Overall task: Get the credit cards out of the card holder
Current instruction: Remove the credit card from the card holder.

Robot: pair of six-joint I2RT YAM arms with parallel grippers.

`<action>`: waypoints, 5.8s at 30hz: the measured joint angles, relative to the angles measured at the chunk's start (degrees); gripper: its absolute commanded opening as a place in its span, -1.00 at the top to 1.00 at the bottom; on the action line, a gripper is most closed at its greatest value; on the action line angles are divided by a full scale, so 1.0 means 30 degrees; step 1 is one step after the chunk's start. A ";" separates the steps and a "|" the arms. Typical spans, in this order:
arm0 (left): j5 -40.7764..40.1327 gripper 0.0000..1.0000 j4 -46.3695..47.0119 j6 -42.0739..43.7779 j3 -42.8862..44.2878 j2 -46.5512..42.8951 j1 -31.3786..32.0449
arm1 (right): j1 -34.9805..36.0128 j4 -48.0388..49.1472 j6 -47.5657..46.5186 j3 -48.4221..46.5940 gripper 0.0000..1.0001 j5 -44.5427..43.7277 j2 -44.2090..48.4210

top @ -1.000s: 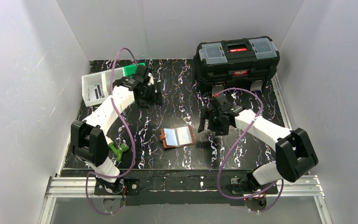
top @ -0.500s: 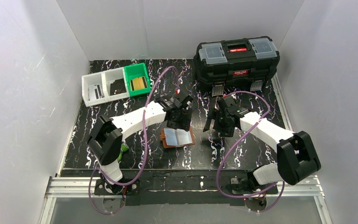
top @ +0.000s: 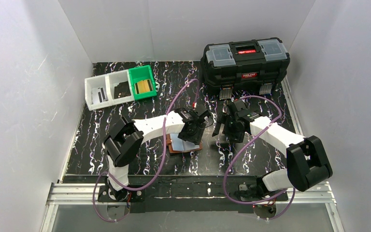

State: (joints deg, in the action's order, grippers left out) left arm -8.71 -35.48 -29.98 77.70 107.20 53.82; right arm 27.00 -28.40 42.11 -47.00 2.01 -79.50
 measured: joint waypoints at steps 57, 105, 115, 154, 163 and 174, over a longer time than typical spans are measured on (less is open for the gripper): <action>0.7297 1.00 0.9517 -0.1022 -0.9764 -0.5131 -0.4286 | 0.4204 0.2132 0.0430 -0.3825 0.26 0.4416 -0.5600; 0.8459 0.92 1.0189 -0.1064 -1.0409 -0.5920 -0.4779 | 0.5042 0.3161 0.1508 -0.4699 0.97 0.5818 -0.8051; 0.7063 0.20 0.7657 -0.0788 -0.9588 -0.6966 -0.4787 | 0.5042 0.3540 0.1494 -0.4699 0.97 0.5833 -0.8051; 0.1798 0.98 0.3080 -0.1932 -0.8842 -0.6571 -0.4794 | 0.6033 0.3366 0.1406 -0.6984 0.92 0.6383 -0.8167; 0.0984 1.00 0.1736 -0.1866 -0.8694 -0.8173 -0.4801 | 0.6135 0.2677 0.1338 -0.7275 0.45 0.5688 -0.8728; 0.0590 1.00 0.1594 -0.1861 -0.8660 -0.8156 -0.4801 | 0.6135 0.1460 0.0817 -0.6615 0.50 0.3232 -0.7385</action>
State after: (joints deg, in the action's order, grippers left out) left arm -6.94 -30.70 -35.56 51.72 82.73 39.42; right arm 45.41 -24.02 44.56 -66.85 11.71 -101.66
